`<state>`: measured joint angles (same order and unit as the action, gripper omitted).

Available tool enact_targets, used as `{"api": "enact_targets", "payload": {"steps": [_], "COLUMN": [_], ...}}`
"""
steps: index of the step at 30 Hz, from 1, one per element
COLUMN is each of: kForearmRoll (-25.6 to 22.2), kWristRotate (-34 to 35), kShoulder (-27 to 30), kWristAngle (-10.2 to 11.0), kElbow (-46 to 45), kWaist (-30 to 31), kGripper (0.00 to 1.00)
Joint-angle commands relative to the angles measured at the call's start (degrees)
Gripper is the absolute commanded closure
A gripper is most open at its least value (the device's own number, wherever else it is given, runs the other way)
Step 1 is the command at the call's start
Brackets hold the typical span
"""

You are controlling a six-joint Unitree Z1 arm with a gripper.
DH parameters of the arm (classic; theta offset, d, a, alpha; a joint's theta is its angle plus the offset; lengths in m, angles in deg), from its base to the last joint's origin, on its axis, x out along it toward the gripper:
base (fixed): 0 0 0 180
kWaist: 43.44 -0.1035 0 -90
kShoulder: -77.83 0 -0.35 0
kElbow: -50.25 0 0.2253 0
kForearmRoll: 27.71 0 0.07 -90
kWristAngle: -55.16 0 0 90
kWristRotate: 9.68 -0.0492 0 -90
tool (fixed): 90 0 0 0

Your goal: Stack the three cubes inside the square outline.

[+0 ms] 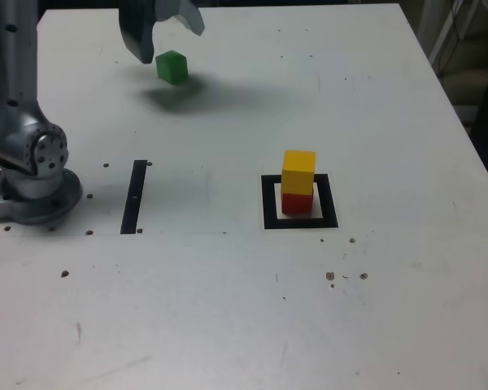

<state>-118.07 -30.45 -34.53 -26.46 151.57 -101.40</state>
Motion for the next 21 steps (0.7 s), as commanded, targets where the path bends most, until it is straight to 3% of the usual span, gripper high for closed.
{"api": "enact_targets", "payload": {"steps": [1, 21], "kForearmRoll": [0.0, 1.9], "kWristRotate": [-0.2, -0.4], "kShoulder": [-0.8, -9.4], "kWristAngle": [0.2, 0.0], "kElbow": [0.4, 4.6], "kWaist": [-0.6, -2.1], "kGripper": [0.01, 0.03]}}
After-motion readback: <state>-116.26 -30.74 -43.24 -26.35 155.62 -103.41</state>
